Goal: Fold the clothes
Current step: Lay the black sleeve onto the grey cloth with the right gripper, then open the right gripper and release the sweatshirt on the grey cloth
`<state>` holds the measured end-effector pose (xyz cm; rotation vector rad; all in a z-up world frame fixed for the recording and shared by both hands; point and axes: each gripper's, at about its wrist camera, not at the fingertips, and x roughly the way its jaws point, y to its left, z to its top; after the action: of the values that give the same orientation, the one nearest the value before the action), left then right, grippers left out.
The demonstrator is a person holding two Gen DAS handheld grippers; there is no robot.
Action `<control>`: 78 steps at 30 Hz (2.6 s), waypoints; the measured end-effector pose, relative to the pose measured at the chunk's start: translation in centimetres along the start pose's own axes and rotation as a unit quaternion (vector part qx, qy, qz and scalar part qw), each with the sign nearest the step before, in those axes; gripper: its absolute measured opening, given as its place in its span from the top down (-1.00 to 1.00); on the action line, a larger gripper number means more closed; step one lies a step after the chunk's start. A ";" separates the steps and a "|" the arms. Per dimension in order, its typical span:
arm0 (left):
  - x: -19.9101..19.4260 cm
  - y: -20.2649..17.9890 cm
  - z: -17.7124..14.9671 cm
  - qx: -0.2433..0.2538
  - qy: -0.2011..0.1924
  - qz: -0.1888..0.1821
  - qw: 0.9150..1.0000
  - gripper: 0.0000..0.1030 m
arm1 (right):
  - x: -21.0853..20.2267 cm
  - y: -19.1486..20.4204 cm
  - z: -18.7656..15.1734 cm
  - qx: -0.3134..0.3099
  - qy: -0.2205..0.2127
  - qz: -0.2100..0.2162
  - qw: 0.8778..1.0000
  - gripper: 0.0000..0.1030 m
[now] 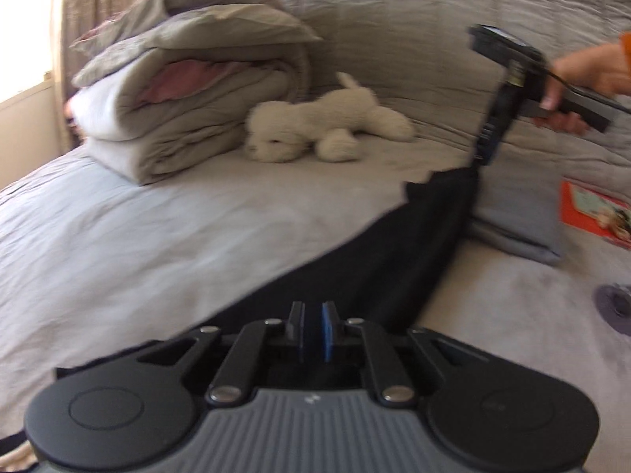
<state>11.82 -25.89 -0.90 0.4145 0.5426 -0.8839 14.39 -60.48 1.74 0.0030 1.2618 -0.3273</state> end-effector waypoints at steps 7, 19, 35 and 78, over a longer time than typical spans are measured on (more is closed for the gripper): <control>-0.6 -4.7 -0.5 0.041 -0.008 -0.076 0.996 0.81 | 1.1 -1.3 -1.5 0.049 -0.002 0.066 0.997 0.17; 0.7 -6.2 -0.8 0.089 0.017 -0.046 0.995 0.74 | 2.3 -2.3 -2.8 0.095 -0.012 0.115 0.989 0.59; -0.1 -5.2 -0.2 0.056 0.013 -0.064 0.996 0.90 | 1.8 -1.7 -3.0 0.086 -0.030 0.101 0.991 0.81; -22.0 -0.5 0.1 -0.140 0.003 0.073 0.988 -0.06 | -19.6 8.5 -9.9 0.009 -0.193 0.075 0.978 0.25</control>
<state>0.07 -12.79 12.33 0.1986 0.6239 -0.6546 2.04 -45.89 15.44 0.0481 0.8676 -0.1970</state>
